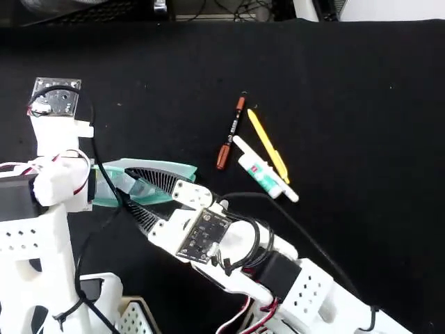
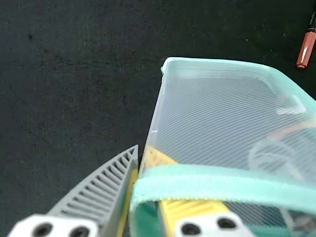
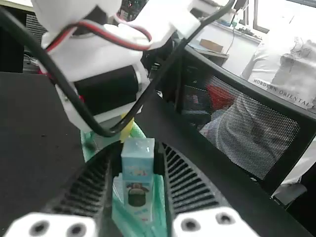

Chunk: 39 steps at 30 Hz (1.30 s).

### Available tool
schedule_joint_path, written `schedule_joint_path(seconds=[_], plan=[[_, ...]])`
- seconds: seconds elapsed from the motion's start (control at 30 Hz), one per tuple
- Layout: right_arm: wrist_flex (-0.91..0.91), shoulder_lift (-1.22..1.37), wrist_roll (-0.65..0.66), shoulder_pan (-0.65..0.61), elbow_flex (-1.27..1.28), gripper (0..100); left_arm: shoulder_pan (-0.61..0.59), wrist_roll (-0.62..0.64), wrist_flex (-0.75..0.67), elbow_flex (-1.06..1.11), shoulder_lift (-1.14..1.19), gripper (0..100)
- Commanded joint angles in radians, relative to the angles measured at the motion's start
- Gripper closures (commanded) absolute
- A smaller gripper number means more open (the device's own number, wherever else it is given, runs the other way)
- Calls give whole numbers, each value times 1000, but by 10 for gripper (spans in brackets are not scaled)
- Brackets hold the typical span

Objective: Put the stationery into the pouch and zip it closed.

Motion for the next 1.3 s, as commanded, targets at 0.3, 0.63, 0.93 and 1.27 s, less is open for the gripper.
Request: schedule_joint_path(seconds=[0.3,0.63,0.93,1.27], plan=[[554,8,9,18,-504,805,-2,-3,5,2,-5,970],[753,10,8,305,-768,805,-2,-3,5,2,-5,970],[582,77,14,783,-209,805,5,-3,5,-2,-5,970],[456,630,-31,807,-295,805,5,-3,5,-2,-5,970]])
